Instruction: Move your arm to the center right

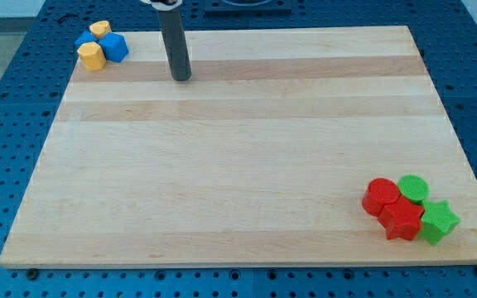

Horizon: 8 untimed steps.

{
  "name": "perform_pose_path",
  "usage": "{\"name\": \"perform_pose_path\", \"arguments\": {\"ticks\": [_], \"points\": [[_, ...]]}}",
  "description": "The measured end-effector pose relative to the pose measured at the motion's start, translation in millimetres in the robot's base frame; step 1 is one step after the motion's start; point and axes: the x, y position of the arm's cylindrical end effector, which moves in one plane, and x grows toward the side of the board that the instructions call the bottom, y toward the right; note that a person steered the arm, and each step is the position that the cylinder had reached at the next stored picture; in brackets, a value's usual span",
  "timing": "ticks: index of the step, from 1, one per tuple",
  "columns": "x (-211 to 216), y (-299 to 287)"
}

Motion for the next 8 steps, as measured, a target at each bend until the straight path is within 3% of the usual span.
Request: {"name": "perform_pose_path", "arguments": {"ticks": [1, 3, 5, 8], "points": [[13, 1], [92, 7], [174, 92], [125, 220]]}}
